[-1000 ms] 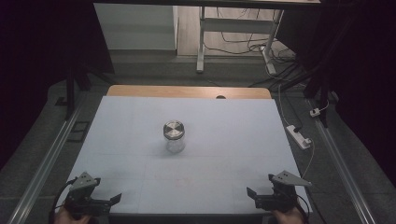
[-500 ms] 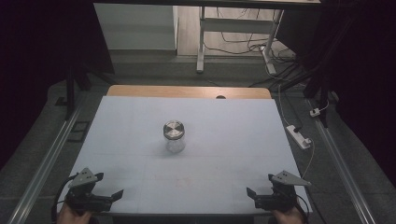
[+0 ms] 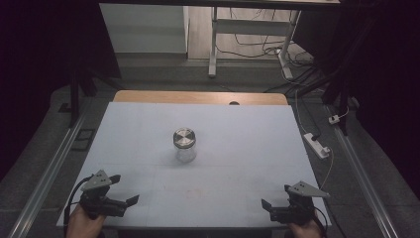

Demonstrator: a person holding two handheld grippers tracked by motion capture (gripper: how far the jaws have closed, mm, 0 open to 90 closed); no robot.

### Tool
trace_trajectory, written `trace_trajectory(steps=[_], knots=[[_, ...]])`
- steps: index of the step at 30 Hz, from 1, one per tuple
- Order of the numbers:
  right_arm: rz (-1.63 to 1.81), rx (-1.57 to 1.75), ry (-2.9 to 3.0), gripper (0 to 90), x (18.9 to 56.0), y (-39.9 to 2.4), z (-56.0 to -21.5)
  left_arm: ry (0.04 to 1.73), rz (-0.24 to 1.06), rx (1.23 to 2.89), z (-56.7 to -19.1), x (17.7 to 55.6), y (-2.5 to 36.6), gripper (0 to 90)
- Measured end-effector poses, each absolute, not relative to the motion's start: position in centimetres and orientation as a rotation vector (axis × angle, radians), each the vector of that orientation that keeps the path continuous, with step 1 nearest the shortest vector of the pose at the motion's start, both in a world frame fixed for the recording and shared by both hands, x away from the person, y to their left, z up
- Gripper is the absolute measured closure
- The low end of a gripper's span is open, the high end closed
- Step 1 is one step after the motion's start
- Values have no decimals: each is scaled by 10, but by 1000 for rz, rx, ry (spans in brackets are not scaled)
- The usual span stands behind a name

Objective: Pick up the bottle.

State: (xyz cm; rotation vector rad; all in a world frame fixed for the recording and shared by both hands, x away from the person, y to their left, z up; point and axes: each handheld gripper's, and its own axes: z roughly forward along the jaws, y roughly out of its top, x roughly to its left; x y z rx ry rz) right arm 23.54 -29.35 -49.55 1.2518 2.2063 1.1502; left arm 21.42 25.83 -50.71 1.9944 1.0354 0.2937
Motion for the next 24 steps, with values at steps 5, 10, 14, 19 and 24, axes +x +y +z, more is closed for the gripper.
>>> trace_trajectory(steps=[5,10,14,19,24], knots=[[1150,1223,2217,0,235,-292,-495,993,257,1988,-508,225,252,0],[1148,1221,2217,0,234,-292,-495,963,260,1989,-506,235,246,1],[1150,1230,2216,0,235,-292,-495,949,252,1999,-505,244,240,7],[1150,1230,2217,0,235,-292,-495,931,257,2007,-504,258,231,5],[1139,1227,2222,0,236,-291,-496,927,283,2007,-506,271,223,0]])
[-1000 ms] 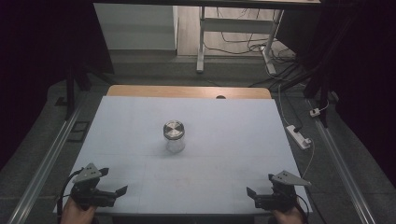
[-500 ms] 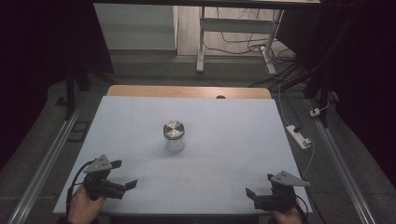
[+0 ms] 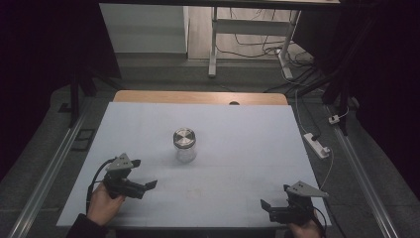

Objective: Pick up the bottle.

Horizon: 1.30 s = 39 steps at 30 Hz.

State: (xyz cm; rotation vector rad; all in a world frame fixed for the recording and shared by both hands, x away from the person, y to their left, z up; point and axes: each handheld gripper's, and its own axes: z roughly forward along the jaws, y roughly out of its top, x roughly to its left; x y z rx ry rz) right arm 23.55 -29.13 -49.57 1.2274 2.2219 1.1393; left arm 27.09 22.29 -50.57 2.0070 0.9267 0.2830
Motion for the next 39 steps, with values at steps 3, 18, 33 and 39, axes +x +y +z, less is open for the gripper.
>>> trace_trajectory(steps=[3,18,33,39], knots=[[1138,1229,2222,0,236,-291,-496,918,283,2010,-506,279,219,0],[1134,1228,2226,0,236,-291,-496,920,305,2029,-503,322,195,0],[1137,1222,2234,0,236,-291,-496,883,338,2081,-504,362,160,0],[1138,1220,2237,0,236,-291,-496,870,314,2082,-509,380,152,0]])
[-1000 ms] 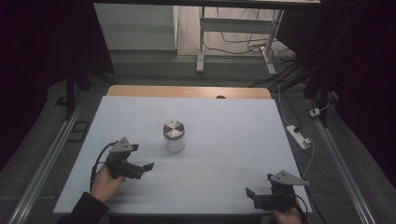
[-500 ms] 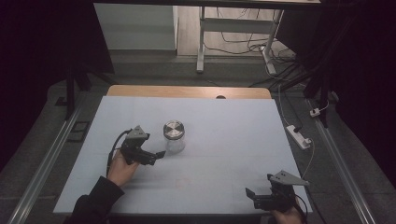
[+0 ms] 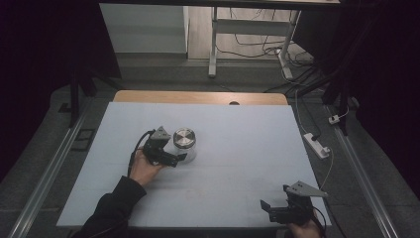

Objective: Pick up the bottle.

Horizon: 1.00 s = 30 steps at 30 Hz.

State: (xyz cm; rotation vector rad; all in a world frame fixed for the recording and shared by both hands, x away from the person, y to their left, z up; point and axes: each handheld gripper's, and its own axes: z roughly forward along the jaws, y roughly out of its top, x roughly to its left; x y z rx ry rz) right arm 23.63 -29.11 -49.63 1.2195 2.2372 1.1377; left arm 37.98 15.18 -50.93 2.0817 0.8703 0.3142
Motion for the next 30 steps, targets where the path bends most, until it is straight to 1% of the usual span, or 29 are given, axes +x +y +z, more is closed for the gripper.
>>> trace_trajectory(steps=[5,14,17,18,19,20,21,30], knots=[[1141,1219,2240,0,236,-291,-497,859,287,2068,-514,391,146,0],[1136,1214,2247,0,236,-291,-497,844,324,2122,-520,398,132,4],[1139,1213,2247,0,236,-291,-497,832,325,2125,-520,397,133,45],[1136,1214,2249,0,236,-290,-497,829,325,2127,-519,397,132,78],[1136,1214,2249,0,236,-290,-497,819,326,2130,-519,396,132,78],[1135,1212,2249,0,236,-290,-497,803,327,2132,-518,395,132,100],[1133,1210,2250,0,236,-290,-496,796,337,2135,-518,394,131,144],[1134,1208,2251,0,236,-290,-496,822,343,2124,-517,392,130,153]])
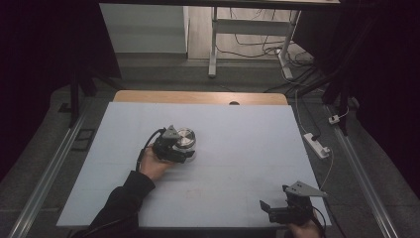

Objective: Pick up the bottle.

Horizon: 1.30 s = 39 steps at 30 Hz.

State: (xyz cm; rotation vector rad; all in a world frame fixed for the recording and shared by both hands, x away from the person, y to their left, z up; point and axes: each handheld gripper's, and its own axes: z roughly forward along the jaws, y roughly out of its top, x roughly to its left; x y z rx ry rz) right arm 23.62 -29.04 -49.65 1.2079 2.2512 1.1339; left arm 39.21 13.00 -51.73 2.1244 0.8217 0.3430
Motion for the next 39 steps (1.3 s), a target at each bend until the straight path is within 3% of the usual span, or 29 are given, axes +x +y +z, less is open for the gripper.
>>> trace_trajectory(steps=[39], knots=[[1141,1196,2247,0,234,-291,-496,716,272,2129,-472,347,129,155]])
